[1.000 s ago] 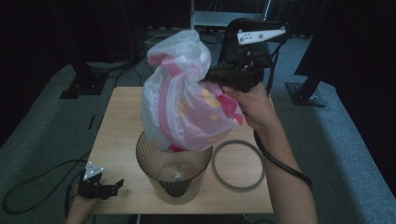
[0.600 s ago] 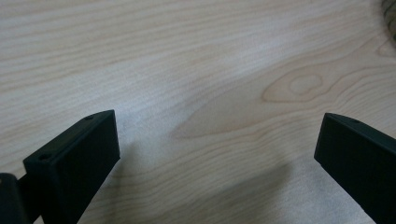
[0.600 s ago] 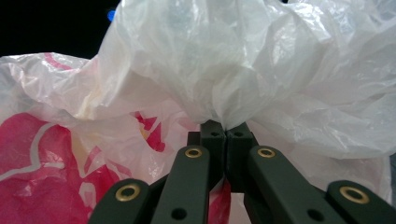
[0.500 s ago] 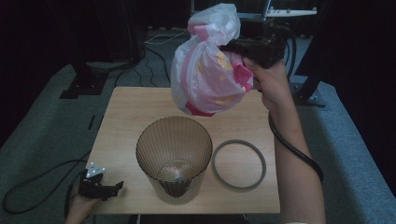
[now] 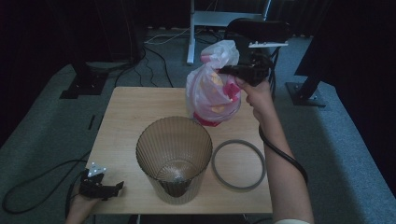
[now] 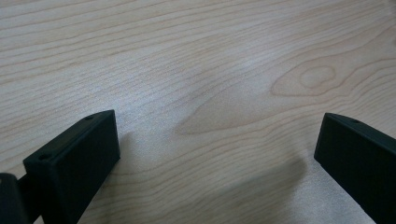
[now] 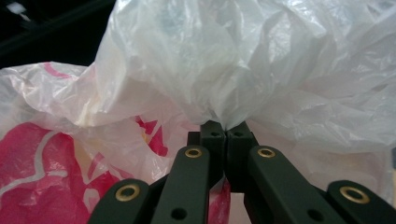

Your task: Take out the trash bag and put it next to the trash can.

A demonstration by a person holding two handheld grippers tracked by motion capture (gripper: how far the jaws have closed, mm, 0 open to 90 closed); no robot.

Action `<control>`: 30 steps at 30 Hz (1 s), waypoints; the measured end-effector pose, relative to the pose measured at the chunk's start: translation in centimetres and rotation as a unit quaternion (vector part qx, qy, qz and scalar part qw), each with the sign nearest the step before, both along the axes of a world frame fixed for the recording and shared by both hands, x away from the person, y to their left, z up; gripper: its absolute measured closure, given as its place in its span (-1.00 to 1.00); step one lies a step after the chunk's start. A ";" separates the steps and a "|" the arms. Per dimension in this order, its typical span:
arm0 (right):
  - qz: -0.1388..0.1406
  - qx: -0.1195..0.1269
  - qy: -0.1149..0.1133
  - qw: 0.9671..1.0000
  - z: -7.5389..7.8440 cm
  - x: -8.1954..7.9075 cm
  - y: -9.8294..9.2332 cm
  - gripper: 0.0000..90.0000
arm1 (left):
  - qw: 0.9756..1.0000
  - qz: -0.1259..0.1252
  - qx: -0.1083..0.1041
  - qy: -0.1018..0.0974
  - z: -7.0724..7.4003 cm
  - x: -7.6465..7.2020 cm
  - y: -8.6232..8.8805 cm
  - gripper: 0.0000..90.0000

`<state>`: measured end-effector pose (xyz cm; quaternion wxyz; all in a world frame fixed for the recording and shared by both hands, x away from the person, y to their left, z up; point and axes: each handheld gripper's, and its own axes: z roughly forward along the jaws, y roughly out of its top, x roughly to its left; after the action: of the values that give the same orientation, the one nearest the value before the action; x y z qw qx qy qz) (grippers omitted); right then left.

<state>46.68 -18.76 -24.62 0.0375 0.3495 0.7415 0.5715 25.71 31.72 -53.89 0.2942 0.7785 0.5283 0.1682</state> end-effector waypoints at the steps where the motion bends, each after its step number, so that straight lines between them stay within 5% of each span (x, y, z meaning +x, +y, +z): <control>1: 0.000 0.002 0.006 1.000 -0.6 0.3 0.1 0.98 | 1.000 -0.001 0.005 -0.002 0.0 0.0 -0.1 -1.00; 6: -0.010 0.002 0.019 1.000 -3.5 1.1 0.4 0.98 | 0.999 -0.013 0.029 -0.013 -0.3 -0.1 -0.4 -1.00; 16: -0.016 0.021 0.054 0.998 -7.9 2.5 0.5 0.97 | 0.999 -0.025 0.017 -0.039 -0.7 -0.3 0.0 -1.00; 25: -0.032 -0.032 0.076 0.996 -11.0 3.7 2.1 0.96 | 0.999 -0.021 0.015 -0.043 -0.8 -0.3 -0.1 -1.00; 30: -0.026 -0.026 0.097 0.995 -12.6 4.1 2.5 0.72 | 0.999 -0.017 0.016 -0.043 -0.8 -0.3 -0.2 -1.00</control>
<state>50.82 -16.22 -37.26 -0.0103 0.4212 0.7469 0.5144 25.44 31.55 -54.68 0.3069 0.7843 0.4989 0.2044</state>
